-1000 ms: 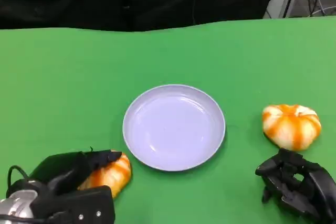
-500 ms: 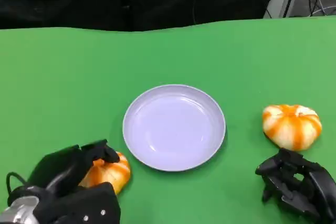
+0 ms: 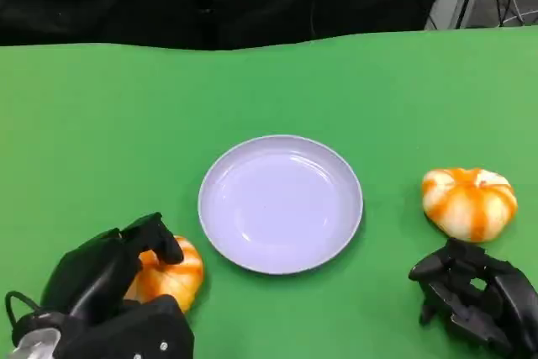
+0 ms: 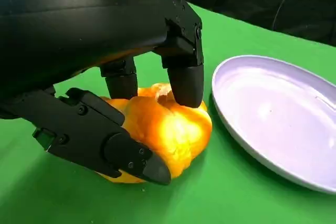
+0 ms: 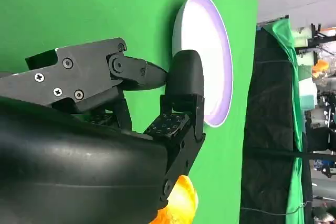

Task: Grasp the bread from the table and place it into the plate.

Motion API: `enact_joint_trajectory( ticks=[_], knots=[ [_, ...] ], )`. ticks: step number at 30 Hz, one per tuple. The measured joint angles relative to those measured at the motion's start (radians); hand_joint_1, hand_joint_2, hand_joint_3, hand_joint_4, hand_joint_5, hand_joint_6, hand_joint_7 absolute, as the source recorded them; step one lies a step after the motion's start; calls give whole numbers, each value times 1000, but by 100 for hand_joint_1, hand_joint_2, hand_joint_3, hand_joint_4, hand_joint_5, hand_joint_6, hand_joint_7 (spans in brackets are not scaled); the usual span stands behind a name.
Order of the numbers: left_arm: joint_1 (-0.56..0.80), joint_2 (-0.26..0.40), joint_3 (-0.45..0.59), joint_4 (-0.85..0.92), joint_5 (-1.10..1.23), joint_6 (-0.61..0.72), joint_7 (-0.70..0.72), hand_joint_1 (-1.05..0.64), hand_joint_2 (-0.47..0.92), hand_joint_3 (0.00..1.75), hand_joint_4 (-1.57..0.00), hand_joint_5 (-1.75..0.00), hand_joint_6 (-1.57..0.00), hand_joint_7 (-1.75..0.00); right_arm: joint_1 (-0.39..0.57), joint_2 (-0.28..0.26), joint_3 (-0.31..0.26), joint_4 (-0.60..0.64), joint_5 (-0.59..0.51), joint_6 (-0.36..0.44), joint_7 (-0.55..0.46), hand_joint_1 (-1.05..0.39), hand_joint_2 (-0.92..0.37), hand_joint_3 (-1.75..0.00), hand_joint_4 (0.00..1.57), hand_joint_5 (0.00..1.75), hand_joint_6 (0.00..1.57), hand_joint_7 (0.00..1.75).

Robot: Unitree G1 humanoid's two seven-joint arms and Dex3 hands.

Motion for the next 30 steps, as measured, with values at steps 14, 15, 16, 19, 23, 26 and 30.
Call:
enact_joint_trajectory(
  ticks=[14, 15, 16, 19, 23, 26, 30],
  knots=[
    [26, -5, 44, -234, 48, 11, 38, -9, 84, 0, -54, -171, -48, -154, 0, 0, 2, 1, -1, 0, -4, -22, -92, -50, 67, 175, 75, 112],
    [24, -5, 46, -240, 49, 11, 39, -9, 84, 0, -54, -171, -48, -153, 0, 0, 2, 2, -1, 0, -3, -22, -92, -50, 67, 175, 75, 112],
    [24, -5, 47, -241, 51, 11, 39, -9, 84, 0, -54, -171, -48, -153, 0, 0, 2, 3, -1, 0, -2, -22, -92, -50, 67, 175, 75, 112],
    [24, -5, 48, -241, 56, 11, 39, -9, 84, 0, -54, -171, -49, -153, 0, 0, 2, 6, -1, 0, -1, -22, -92, -50, 67, 175, 75, 112],
    [18, -6, 49, -273, 60, 10, 38, -6, 84, 0, -52, -174, -49, -153, 0, 0, 2, 9, 0, 0, -1, -23, -92, -49, 65, 175, 75, 111],
    [-19, -11, 47, -297, 61, -4, 38, -6, 83, 0, -51, -175, -47, -154, -3, 0, 2, 10, -1, -1, 0, -22, -92, -50, 66, 175, 75, 111],
    [-62, -26, 36, -296, 60, -16, 38, -6, 83, 0, -51, -175, -46, -156, -3, 1, 4, 11, -1, -1, -1, -22, -92, -50, 66, 175, 75, 111]
  ],
)
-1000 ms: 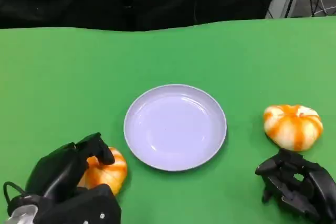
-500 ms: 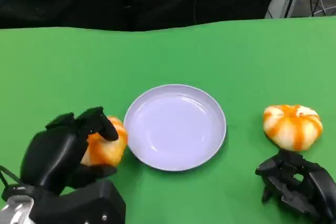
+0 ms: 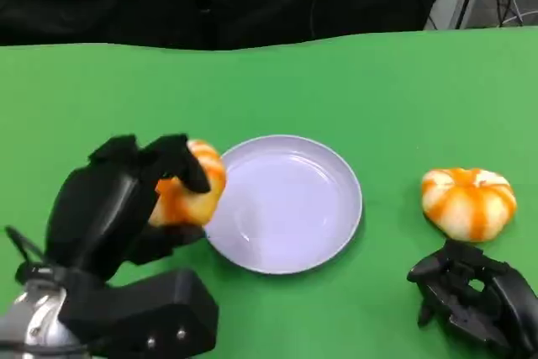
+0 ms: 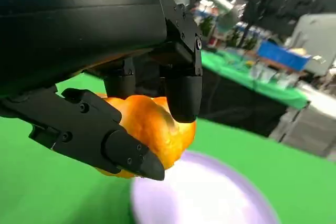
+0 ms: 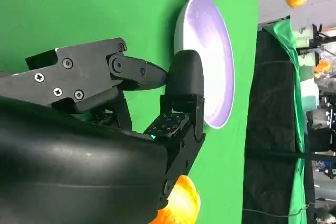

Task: Grasp the bread from the table and place it into the plate.

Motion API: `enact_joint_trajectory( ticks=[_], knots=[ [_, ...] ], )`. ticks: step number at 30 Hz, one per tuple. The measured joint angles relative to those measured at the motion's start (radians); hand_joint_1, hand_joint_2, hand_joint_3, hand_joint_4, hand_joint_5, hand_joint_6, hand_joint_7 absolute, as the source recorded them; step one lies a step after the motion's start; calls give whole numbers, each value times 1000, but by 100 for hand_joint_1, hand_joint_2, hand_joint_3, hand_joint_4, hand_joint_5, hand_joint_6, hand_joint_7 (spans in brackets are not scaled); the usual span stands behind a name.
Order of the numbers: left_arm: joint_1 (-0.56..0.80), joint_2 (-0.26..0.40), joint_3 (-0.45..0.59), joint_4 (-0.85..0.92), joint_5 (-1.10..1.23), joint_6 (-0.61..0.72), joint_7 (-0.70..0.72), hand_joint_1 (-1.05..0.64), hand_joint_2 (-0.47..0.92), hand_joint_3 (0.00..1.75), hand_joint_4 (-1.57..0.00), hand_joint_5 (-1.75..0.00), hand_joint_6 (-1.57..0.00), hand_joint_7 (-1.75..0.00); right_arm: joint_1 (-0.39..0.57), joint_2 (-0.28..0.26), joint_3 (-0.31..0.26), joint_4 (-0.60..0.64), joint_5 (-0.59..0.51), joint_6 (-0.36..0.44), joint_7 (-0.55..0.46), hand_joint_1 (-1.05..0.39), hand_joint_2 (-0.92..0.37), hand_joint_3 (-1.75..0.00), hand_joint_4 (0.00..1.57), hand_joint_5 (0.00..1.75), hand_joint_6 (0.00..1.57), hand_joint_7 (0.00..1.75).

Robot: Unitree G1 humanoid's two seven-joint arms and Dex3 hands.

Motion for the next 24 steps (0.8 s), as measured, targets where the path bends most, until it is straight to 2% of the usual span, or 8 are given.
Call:
enact_joint_trajectory(
  ticks=[24],
  knots=[
    [-2, -5, -3, 4, 0, -3, 0, -6, 83, 0, -51, -175, -46, -156, 0, 0, 0, 0, 0, 0, -1, -22, -92, -50, 66, 175, 75, 111]
  ],
)
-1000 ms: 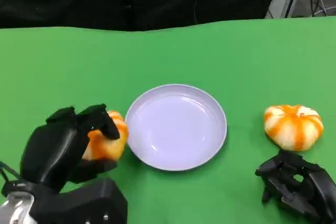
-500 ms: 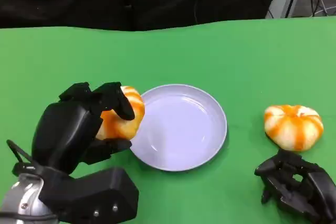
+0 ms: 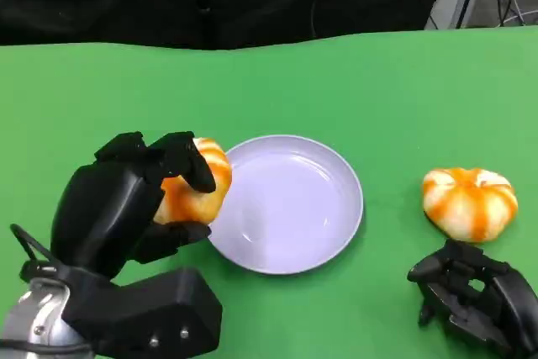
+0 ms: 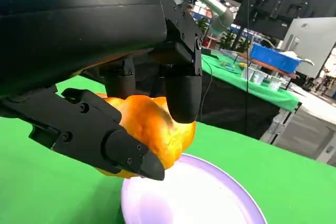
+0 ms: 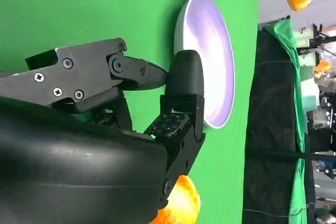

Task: Grasp the bread from the table and place it into the plate.

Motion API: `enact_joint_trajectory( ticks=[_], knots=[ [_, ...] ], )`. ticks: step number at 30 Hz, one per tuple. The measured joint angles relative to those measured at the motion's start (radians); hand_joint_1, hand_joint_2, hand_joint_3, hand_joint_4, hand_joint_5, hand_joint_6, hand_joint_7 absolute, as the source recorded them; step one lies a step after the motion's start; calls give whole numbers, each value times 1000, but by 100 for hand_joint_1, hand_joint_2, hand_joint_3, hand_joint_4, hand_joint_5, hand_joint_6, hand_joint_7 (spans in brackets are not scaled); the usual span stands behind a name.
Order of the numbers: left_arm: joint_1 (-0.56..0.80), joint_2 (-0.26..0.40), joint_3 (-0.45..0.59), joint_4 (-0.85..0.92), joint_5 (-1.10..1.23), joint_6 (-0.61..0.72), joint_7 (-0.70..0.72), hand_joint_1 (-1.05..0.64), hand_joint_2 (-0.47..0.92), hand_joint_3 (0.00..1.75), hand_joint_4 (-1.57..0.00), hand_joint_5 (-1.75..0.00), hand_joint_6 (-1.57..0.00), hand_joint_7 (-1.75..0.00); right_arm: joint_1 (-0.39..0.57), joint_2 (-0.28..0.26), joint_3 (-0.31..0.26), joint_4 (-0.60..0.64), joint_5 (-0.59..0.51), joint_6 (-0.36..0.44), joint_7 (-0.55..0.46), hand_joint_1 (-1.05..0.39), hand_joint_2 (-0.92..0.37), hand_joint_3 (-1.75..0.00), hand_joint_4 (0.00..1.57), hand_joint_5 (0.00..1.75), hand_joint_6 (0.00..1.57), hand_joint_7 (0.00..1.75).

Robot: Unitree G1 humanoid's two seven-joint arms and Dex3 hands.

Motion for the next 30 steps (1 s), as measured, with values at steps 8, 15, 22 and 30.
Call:
enact_joint_trajectory(
  ticks=[8, 15, 22, 30],
  knots=[
    [-28, -8, -20, 29, 9, -20, 8, -7, 82, 1, -52, -172, -49, -153, 0, 1, 0, 0, 0, 0, -3, -22, -92, -50, 66, 175, 75, 110],
    [-180, -82, -145, 420, 5, -231, 91, -9, 84, 0, -50, -174, -50, -153, 10, 18, 15, -15, -14, -8, -21, -23, -92, -49, 65, 175, 76, 110],
    [-206, -80, -145, 464, 5, -256, 125, -10, 84, 0, -50, -175, -49, -153, 11, 18, 15, -18, -15, -10, -27, -23, -92, -49, 66, 175, 76, 110],
    [-206, -80, -146, 471, 5, -265, 132, -10, 85, 0, -50, -175, -49, -153, 11, 18, 15, -18, -16, -10, -28, -23, -92, -49, 66, 175, 76, 110]
  ],
)
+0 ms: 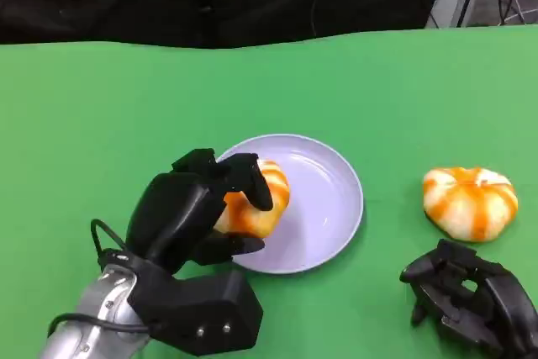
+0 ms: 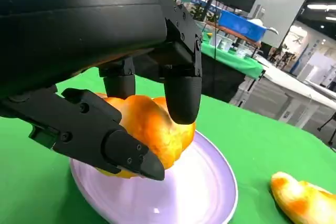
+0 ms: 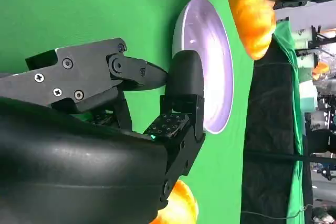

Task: Grasp the bread from the table and place it into the plate.

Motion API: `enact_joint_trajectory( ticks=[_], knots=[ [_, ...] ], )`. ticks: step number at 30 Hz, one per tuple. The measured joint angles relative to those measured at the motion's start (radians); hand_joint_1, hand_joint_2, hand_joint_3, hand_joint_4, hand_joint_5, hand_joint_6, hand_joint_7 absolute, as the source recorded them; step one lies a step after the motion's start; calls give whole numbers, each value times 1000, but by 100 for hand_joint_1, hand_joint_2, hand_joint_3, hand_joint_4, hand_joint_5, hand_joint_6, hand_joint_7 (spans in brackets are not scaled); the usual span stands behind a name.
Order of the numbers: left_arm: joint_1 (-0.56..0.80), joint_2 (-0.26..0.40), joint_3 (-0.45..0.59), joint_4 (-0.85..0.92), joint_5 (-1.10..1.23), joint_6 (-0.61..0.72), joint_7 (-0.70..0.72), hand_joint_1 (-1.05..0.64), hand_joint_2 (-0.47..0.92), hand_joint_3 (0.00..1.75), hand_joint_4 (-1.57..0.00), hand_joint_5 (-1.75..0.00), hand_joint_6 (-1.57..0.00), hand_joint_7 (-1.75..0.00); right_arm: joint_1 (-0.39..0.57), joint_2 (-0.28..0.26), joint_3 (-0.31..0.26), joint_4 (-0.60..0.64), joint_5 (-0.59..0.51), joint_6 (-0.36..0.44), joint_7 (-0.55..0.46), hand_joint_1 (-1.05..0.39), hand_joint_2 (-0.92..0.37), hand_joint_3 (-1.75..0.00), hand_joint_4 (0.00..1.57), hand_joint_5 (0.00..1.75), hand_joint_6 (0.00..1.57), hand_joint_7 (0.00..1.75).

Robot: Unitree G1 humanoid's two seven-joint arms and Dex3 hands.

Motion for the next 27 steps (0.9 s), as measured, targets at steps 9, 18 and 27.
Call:
enact_joint_trajectory(
  ticks=[9, 18, 27],
  knots=[
    [-1, 0, -3, 0, 2, 0, 0, -8, 84, 0, -50, -174, -49, -154, 3, 0, 1, -3, 0, 0, -3, -22, -92, -50, 66, 175, 76, 110],
    [-1, 0, -4, -1, 2, 3, 0, -6, 84, 0, -51, -175, -49, -155, 3, 0, 1, -2, 0, 0, 1, -22, -92, -49, 66, 175, 76, 110],
    [-2, 0, -7, -1, 1, 2, 0, -7, 84, 0, -51, -175, -49, -154, 3, 0, 1, -2, 0, 0, 0, -21, -92, -50, 66, 175, 76, 110]
  ],
)
